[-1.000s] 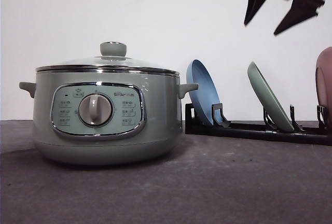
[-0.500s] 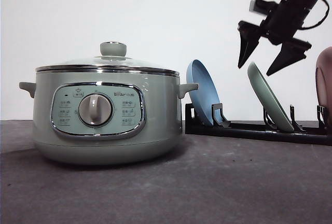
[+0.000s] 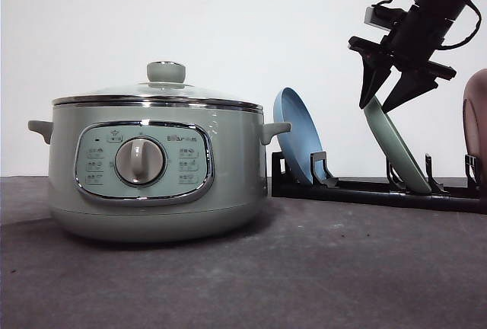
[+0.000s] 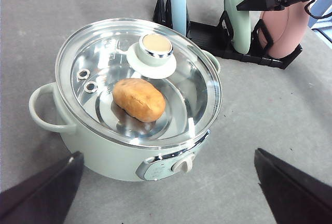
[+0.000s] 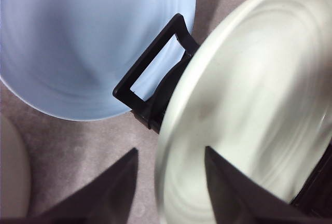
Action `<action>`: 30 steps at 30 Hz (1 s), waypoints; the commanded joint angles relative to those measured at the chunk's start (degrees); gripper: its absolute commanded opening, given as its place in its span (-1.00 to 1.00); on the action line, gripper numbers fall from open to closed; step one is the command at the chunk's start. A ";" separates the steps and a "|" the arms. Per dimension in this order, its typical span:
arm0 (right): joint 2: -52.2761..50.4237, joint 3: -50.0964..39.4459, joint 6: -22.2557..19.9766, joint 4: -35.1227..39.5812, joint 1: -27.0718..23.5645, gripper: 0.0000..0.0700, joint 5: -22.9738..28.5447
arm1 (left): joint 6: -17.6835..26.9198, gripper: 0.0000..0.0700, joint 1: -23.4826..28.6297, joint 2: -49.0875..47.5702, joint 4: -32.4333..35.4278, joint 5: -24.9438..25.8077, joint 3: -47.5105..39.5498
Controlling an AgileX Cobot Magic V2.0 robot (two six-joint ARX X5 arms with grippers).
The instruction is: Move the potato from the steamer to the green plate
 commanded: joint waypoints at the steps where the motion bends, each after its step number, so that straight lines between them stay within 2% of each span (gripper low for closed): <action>1: 1.36 1.27 0.57 0.31 0.24 -0.61 -0.09 | 0.28 0.92 -0.07 0.26 0.48 0.42 1.40; 3: 1.36 1.27 0.57 0.32 0.24 -0.84 -0.09 | 0.28 0.92 -0.07 0.26 0.48 0.42 1.40; 5: 1.36 1.27 0.57 0.33 0.24 -0.97 -0.11 | 0.28 0.92 -0.07 0.26 0.48 0.42 1.40; 16: -0.37 1.33 0.60 0.92 0.24 -0.97 -0.51 | 0.31 0.92 -0.07 0.26 0.48 0.42 1.40; 20: -3.52 1.33 0.62 2.36 0.30 -0.98 -2.22 | 0.31 0.92 -0.07 0.26 0.48 0.42 1.40; 30: -13.40 1.33 -0.18 2.85 2.09 -0.98 -2.27 | 0.33 0.92 -0.07 0.26 0.52 0.42 1.40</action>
